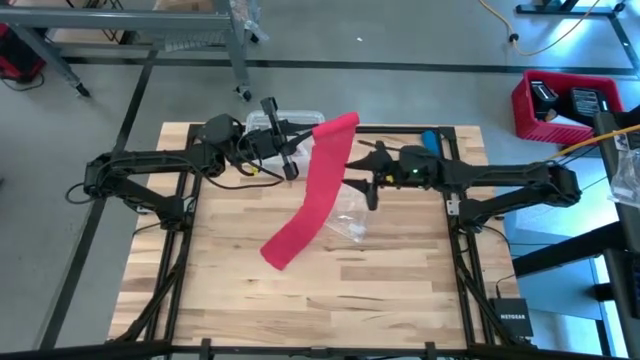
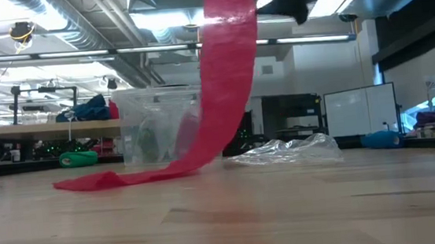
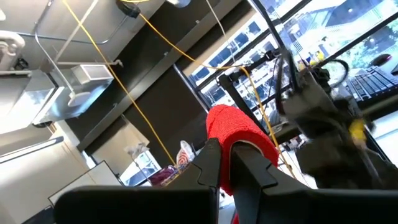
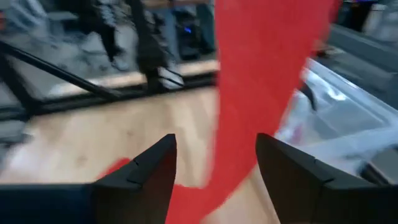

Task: Roll bandage
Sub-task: Roll the red bandage

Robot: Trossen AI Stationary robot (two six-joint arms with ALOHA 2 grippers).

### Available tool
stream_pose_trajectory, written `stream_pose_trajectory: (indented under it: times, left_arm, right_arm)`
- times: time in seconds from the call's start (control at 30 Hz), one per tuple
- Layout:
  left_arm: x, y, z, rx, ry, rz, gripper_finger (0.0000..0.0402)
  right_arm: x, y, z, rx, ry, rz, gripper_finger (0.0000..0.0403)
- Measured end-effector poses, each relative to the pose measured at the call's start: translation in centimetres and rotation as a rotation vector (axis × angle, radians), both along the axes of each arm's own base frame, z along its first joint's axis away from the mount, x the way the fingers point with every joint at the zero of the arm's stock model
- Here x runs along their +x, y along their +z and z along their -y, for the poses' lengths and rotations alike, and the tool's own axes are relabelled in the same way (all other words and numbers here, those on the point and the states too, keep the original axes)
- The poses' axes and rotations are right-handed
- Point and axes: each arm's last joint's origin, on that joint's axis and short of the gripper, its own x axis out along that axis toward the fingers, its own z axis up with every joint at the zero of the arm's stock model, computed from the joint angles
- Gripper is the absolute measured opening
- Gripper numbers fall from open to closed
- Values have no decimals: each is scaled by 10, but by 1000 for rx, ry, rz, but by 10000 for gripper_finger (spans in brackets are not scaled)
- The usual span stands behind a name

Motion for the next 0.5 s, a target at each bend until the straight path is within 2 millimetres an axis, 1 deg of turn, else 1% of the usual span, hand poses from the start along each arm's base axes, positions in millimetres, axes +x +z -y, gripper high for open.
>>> stream_pose_trajectory:
  times: [0.1,0.2,0.3,0.4,0.5]
  left_arm:
    - [0,0,0,-5,-2,-1,13]
    - [0,-1,0,-8,-4,-7,13]
    - [0,-1,0,-10,-4,-11,13]
    - [0,-1,0,-8,-3,-11,13]
    - [0,-1,0,-11,-4,-6,13]
  right_arm:
    - [12,-7,2,-53,-1,2,221]
    - [12,-14,3,-74,-11,-57,210]
    - [0,-13,1,-54,1,-139,195]
    - [-17,-1,-1,-24,-12,-184,182]
    - [-29,5,-3,12,-39,-188,176]
